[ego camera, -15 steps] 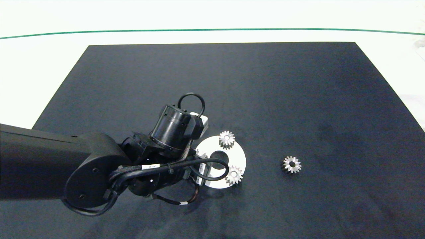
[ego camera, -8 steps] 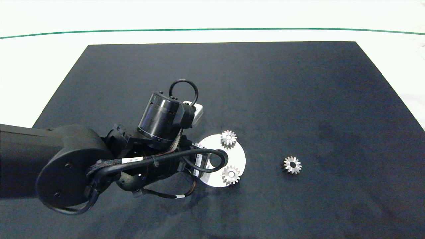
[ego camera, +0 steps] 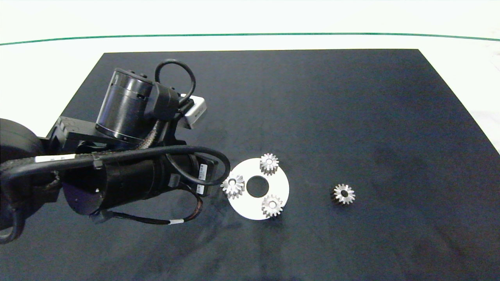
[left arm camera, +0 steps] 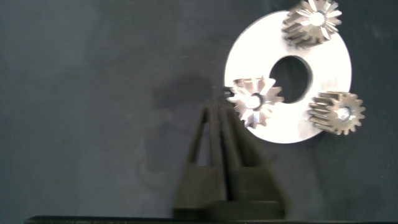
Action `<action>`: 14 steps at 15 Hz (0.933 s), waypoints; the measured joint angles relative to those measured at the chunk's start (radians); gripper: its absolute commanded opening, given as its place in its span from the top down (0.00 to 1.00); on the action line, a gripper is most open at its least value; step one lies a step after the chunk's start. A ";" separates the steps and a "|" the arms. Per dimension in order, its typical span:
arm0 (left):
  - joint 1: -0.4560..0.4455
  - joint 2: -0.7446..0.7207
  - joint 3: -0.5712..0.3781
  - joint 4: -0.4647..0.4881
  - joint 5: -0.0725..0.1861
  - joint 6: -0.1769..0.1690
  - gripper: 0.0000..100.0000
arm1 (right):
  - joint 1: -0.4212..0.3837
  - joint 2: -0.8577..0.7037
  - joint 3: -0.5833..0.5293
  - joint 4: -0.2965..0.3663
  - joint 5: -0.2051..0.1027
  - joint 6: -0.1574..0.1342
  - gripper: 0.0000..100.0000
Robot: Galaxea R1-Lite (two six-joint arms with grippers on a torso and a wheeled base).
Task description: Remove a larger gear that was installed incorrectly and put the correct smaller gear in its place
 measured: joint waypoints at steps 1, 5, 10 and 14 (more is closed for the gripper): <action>0.009 -0.018 0.002 0.013 0.000 0.000 1.00 | 0.000 -0.001 0.000 0.000 0.000 0.000 0.00; 0.032 -0.063 0.020 0.021 0.000 0.000 0.00 | 0.000 -0.006 0.000 0.000 0.000 0.000 0.00; 0.006 -0.065 0.024 0.021 0.000 0.000 0.00 | -0.001 -0.008 -0.003 -0.031 0.000 0.002 0.00; -0.036 -0.020 0.019 0.015 0.000 0.002 0.00 | -0.001 -0.011 0.001 -0.031 0.000 0.001 0.00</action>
